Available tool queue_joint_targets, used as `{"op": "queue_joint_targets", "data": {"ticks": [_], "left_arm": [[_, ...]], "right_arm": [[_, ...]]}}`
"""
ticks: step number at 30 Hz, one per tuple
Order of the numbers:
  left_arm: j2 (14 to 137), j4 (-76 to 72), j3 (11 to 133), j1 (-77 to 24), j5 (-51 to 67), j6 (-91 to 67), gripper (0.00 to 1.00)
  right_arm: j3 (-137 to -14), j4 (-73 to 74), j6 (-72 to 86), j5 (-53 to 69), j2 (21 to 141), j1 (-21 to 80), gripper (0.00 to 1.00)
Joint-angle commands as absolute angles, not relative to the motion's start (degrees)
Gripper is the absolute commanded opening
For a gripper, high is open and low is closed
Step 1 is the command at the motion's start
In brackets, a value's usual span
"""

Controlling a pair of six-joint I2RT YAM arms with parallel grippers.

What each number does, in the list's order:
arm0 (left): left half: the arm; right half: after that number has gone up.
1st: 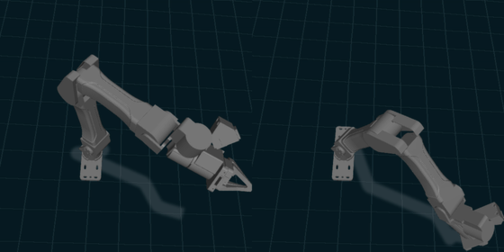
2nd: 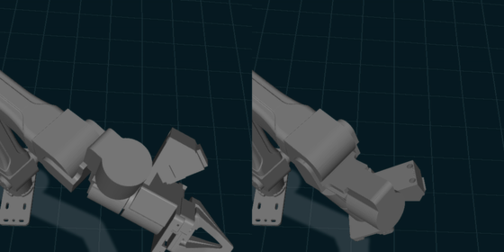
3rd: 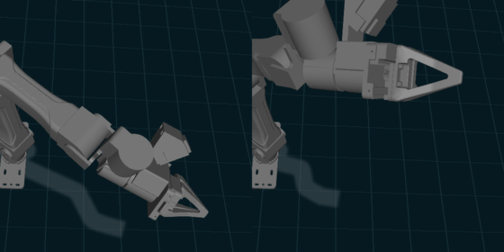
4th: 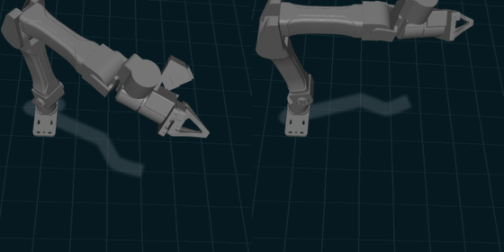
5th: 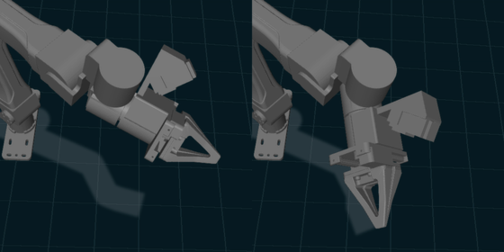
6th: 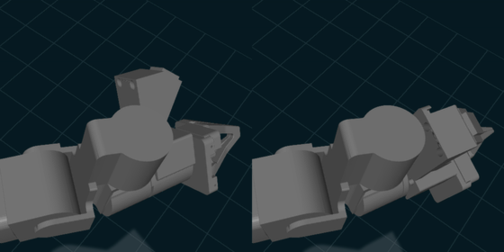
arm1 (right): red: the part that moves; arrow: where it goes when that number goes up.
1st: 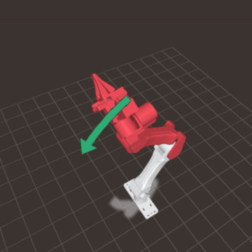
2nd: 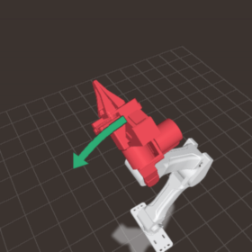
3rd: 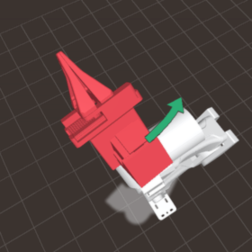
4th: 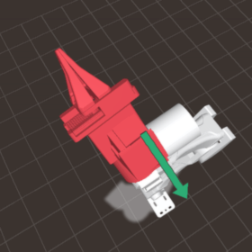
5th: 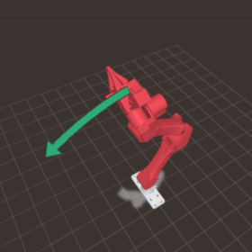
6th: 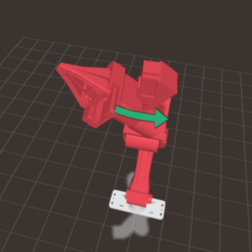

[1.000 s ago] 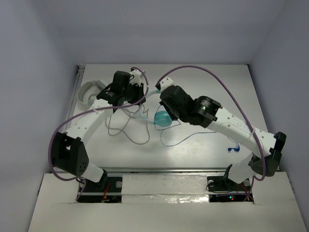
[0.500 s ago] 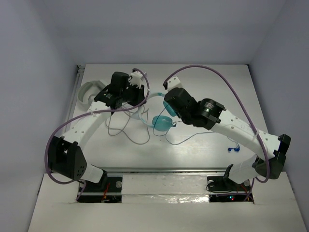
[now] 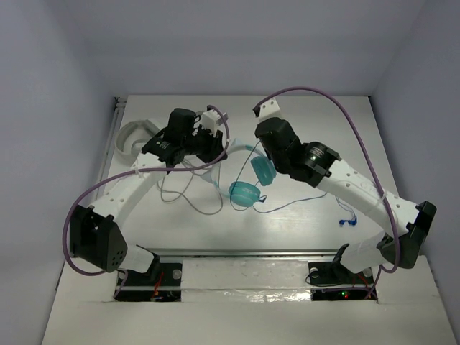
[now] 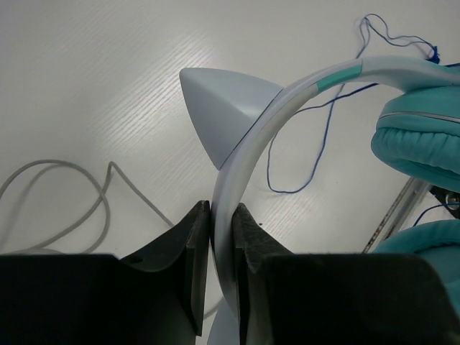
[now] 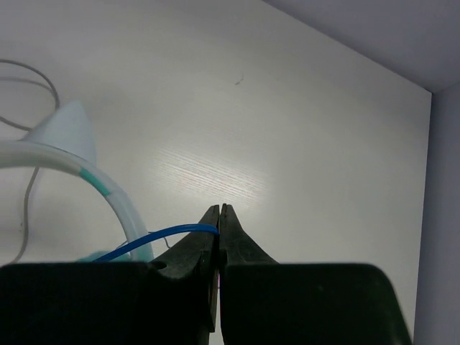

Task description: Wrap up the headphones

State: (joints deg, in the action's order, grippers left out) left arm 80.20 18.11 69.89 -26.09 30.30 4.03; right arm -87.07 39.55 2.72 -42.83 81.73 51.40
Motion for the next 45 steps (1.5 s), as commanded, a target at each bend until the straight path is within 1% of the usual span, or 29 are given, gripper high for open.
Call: {"op": "queue_joint_targets", "data": {"ticks": [1, 4, 6, 10, 16, 18, 19, 24, 25, 26, 27, 28, 29, 31, 33, 35, 38, 39, 40, 45], "left_arm": [[79.4, 14.9, 71.4, -26.7, 37.4, 2.7, 0.00], [79.1, 12.9, 72.1, -26.7, 42.2, 0.5, 0.00], [78.2, 11.7, 72.1, -26.7, 42.6, -0.4, 0.00], [77.3, 8.4, 71.8, -26.1, 47.1, -3.5, 0.00], [76.7, 6.9, 72.2, -25.6, 43.2, -6.4, 0.00], [76.5, 5.9, 71.8, -24.8, 45.9, -7.2, 0.00], [76.5, 5.6, 71.8, -24.8, 46.7, -7.3, 0.00], [75.7, 3.2, 72.1, -24.3, 48.0, -10.1, 0.00], [75.5, 1.5, 72.1, -24.3, 48.1, -11.0, 0.00], [75.2, 0.6, 72.1, -23.7, 48.4, -11.7, 0.00], [75.0, 0.4, 72.3, -23.7, 48.7, -12.3, 0.00], [74.8, 0.0, 73.0, -23.7, 48.6, -13.3, 0.00], [74.6, -1.4, 73.3, -23.2, 49.0, -14.0, 0.00], [74.3, -2.5, 74.1, -23.2, 49.0, -15.2, 0.00], [73.8, -2.9, 74.8, -22.7, 48.7, -16.5, 0.00], [73.4, -2.5, 76.1, -22.7, 47.0, -17.5, 0.00], [72.9, -0.4, 78.6, -22.7, 43.8, -17.7, 0.00], [72.9, -0.1, 79.3, -22.7, 42.5, -17.5, 0.00], [73.0, 2.0, 80.6, -22.7, 41.8, -17.6, 0.00], [73.5, 6.4, 83.8, -22.7, 34.7, -18.1, 0.00]], "right_arm": [[-88.0, 34.0, 1.2, -41.3, 80.7, 51.3, 0.00], [-86.0, 33.2, 2.7, -39.2, 80.4, 50.7, 0.00], [-84.9, 33.1, 3.6, -39.3, 79.9, 50.7, 0.00], [-81.7, 31.5, 6.7, -40.7, 78.0, 49.1, 0.00], [-77.5, 25.8, 11.0, -39.3, 72.8, 46.0, 0.00], [-76.2, 23.7, 11.9, -36.4, 70.5, 44.3, 0.00], [-74.5, 21.4, 11.6, -31.9, 69.9, 43.6, 0.00], [-73.7, 20.2, 12.4, -28.4, 69.5, 42.4, 0.01], [-73.1, 19.1, 12.7, -25.4, 68.4, 42.4, 0.02], [-72.0, 18.4, 13.6, -24.2, 67.9, 41.7, 0.04], [-71.1, 17.5, 14.1, -23.0, 67.3, 40.7, 0.09], [-70.1, 15.4, 14.6, -20.5, 66.9, 40.7, 0.11], [-68.5, 14.4, 15.5, -19.3, 66.4, 39.1, 0.13], [-66.5, 10.7, 16.3, -17.6, 66.0, 39.1, 0.18], [-63.2, 7.9, 17.8, -14.6, 65.2, 37.2, 0.20], [-60.7, 2.7, 19.1, -11.4, 64.6, 36.3, 0.22], [-54.9, -6.7, 20.3, -6.0, 63.8, 34.8, 0.30], [-53.1, -9.6, 20.4, -4.2, 64.0, 34.8, 0.40], [-50.3, -14.4, 20.6, -3.0, 64.4, 34.8, 0.45], [-47.0, -20.4, 23.8, -0.4, 69.8, 34.3, 0.61]]}}
